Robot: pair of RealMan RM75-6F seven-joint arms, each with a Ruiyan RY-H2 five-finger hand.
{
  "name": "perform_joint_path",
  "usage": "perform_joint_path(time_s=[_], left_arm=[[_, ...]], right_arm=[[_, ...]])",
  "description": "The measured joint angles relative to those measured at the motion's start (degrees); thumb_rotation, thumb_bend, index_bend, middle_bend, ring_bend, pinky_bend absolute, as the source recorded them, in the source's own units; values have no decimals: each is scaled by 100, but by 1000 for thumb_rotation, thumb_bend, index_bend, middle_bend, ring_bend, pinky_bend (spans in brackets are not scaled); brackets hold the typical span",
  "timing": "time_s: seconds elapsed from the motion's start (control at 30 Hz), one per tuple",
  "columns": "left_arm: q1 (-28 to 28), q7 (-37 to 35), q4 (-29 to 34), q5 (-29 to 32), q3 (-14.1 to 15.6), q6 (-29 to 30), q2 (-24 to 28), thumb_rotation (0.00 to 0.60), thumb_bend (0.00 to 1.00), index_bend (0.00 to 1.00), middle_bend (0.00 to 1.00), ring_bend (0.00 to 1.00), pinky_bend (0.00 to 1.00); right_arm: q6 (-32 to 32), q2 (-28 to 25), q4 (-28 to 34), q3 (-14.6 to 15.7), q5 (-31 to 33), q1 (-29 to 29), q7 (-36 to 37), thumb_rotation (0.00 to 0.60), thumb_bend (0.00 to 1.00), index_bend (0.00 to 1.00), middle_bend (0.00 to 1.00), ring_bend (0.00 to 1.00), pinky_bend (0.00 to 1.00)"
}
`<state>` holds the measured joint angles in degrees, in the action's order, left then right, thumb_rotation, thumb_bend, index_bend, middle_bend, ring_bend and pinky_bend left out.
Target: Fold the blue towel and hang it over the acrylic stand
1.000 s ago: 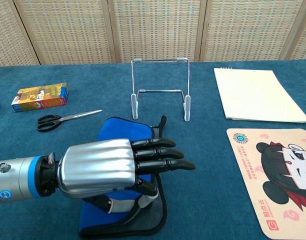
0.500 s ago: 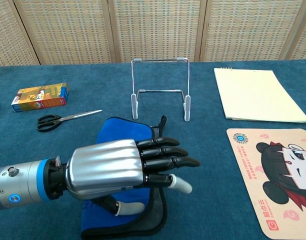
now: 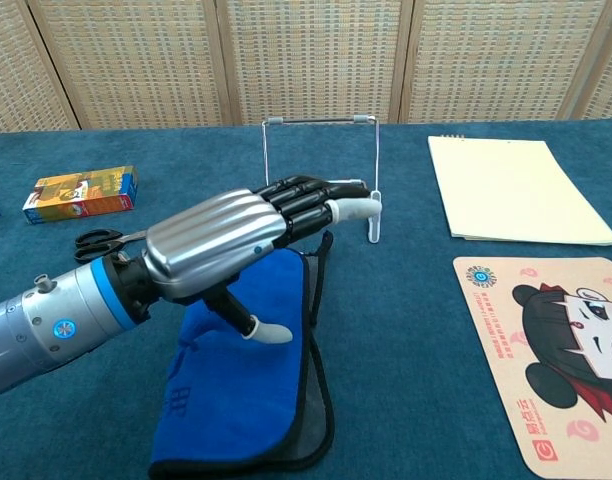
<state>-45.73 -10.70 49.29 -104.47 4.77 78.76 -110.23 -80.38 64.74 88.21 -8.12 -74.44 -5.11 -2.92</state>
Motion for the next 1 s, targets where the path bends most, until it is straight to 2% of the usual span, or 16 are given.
perform_joint_path(time_s=[0.17,0.37,0.53,0.67,0.8,1.0], left_arm=[[-12,-110,290,134,-87,-112,174,600,25,0,0,0,0],[22,14,318,282,-242,-111,207,600,84,6,0,0,0],[49,126,449,620,-498,-254,414,600,142,139,0,0,0],[90,246,711,1049,-737,-539,733,600,167,230,0,0,0],[137,478,1076,1594,-964,-1008,1079,600,211,282,0,0,0],[202,942,1276,2366,-1173,-1761,1339,600,229,293,0,0,0]], right_arm=[[-6,4,13,7,-11,-1,-23,600,0,0,0,0,0],[-9,4,17,8,-10,2,-25,600,0,0,0,0,0],[5,0,14,11,-12,-2,-4,600,0,0,0,0,0],[22,-5,13,10,-15,-8,24,600,0,0,0,0,0],[29,-7,17,17,-39,-15,40,600,0,0,0,0,0],[29,-14,36,22,-56,-20,40,600,0,0,0,0,0]])
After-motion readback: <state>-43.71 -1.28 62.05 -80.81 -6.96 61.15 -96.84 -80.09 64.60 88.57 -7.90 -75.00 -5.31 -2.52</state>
